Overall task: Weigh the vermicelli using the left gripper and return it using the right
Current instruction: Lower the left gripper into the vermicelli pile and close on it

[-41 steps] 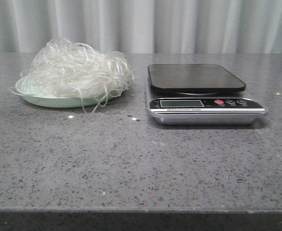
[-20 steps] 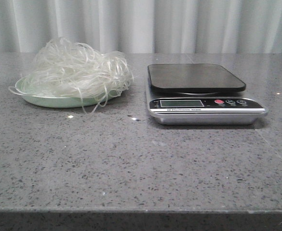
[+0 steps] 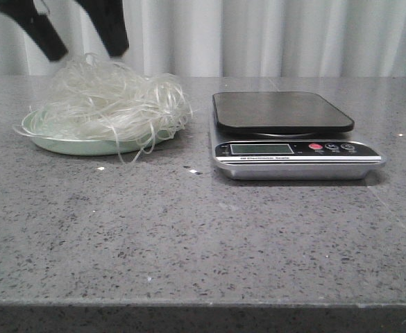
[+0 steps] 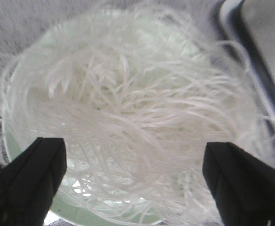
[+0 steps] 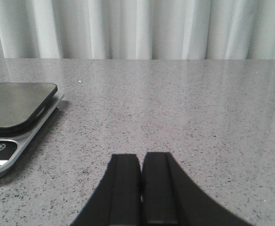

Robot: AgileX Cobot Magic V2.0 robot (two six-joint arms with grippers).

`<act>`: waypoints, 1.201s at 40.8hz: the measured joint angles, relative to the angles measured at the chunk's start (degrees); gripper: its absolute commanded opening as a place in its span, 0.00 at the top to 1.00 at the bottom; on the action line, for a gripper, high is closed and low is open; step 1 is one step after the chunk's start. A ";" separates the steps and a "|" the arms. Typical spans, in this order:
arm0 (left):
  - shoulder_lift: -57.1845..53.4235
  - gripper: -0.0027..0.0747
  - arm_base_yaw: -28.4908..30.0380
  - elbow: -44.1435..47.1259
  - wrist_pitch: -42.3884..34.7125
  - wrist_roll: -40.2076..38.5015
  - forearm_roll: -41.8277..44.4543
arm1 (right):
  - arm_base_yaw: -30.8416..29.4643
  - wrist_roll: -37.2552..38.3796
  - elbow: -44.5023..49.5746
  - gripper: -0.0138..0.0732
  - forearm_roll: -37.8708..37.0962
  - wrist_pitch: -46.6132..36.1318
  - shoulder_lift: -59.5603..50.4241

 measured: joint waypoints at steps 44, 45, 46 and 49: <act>8.14 0.78 0.00 -4.97 6.36 0.00 0.01 | 0.00 0.00 0.00 0.67 0.00 0.00 0.00; 8.09 0.78 0.00 -5.68 6.84 0.00 0.12 | 0.00 0.00 0.00 0.67 0.00 0.00 0.00; 8.17 0.78 0.00 -6.75 7.37 0.00 0.24 | 0.00 0.00 0.00 0.67 0.00 0.00 0.00; 8.23 0.78 0.00 -9.56 8.03 0.00 0.24 | 0.00 0.00 0.00 0.67 0.00 0.00 0.00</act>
